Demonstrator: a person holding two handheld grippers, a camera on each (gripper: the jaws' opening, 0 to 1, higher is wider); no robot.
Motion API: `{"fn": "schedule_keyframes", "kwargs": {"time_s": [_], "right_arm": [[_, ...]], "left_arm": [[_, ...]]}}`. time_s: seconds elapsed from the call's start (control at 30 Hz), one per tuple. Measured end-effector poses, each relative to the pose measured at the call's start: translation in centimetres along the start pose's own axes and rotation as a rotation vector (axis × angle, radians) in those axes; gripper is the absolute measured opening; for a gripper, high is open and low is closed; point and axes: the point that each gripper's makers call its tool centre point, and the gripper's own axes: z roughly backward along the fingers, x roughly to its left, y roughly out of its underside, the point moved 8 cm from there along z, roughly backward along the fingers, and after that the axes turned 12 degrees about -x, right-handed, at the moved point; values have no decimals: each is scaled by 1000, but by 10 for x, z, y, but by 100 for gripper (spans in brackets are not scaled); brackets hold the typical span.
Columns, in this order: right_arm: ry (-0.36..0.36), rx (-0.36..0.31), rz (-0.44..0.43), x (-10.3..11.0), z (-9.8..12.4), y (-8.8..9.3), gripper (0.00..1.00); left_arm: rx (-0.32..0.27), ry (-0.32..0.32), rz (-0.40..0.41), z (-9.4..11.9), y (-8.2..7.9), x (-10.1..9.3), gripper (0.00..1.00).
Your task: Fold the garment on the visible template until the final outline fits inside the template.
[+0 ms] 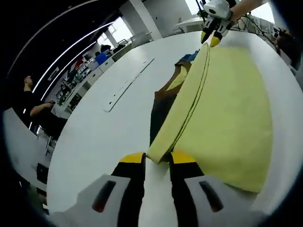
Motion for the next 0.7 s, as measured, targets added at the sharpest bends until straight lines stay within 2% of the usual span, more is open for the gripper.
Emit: {"fn": "schedule_keyframes", "kwargs": {"time_s": [0.23, 0.3, 0.37, 0.53, 0.6, 0.63, 0.7], "right_arm": [[-3, -6, 32, -6, -6, -2, 11], [7, -10, 30, -9, -6, -2, 10], [15, -13, 10, -10, -6, -2, 9], [28, -20, -12, -12, -4, -3, 0], [32, -31, -42, -14, -4, -4, 0], [32, -30, -78, -13, -4, -4, 0], [37, -29, -92, -16, -5, -4, 0]], "left_arm": [[-3, 19, -15, -4, -4, 1, 13], [-4, 23, 2, -5, -4, 1, 9], [-2, 13, 9, -5, -4, 2, 11], [-11, -9, 53, -3, -4, 7, 7], [-15, -27, 92, -2, -4, 11, 4], [-20, -32, 145, -2, -4, 11, 2], [-31, -51, 202, -3, -4, 16, 1]]}}
